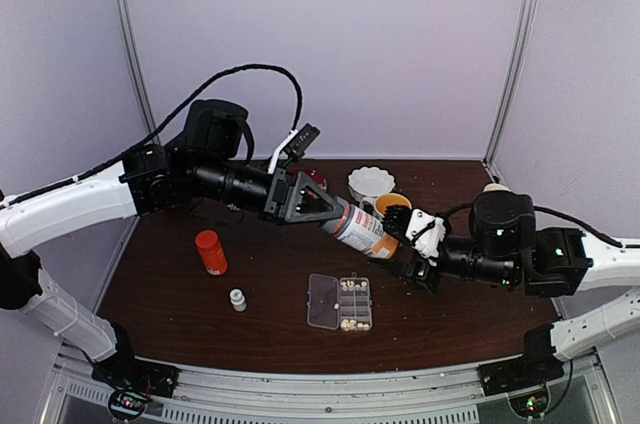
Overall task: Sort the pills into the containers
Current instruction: Screw the lid of the pill bottle onto the pill bottle.
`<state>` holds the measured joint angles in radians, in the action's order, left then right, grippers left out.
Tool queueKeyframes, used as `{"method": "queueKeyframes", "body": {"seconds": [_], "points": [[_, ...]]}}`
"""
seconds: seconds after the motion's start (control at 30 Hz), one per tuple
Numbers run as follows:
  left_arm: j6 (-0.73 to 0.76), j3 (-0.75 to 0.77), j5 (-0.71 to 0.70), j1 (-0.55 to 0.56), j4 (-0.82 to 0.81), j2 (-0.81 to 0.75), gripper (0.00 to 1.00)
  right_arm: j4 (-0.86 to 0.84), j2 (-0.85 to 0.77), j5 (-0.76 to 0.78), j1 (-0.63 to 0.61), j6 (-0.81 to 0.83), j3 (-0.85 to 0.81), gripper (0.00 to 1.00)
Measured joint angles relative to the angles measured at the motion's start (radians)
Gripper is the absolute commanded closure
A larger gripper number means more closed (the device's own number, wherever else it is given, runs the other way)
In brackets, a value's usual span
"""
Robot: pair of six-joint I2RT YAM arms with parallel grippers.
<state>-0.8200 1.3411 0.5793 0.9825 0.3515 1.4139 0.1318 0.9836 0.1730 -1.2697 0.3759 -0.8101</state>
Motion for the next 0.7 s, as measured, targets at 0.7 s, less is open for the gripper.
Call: {"method": "queueKeyframes", "body": {"seconds": [0.7], "points": [[1.355, -0.038, 0.094, 0.122, 0.023, -0.027, 0.62, 0.151, -0.06, -0.708, 0.157, -0.31, -0.004, 1.0]]}}
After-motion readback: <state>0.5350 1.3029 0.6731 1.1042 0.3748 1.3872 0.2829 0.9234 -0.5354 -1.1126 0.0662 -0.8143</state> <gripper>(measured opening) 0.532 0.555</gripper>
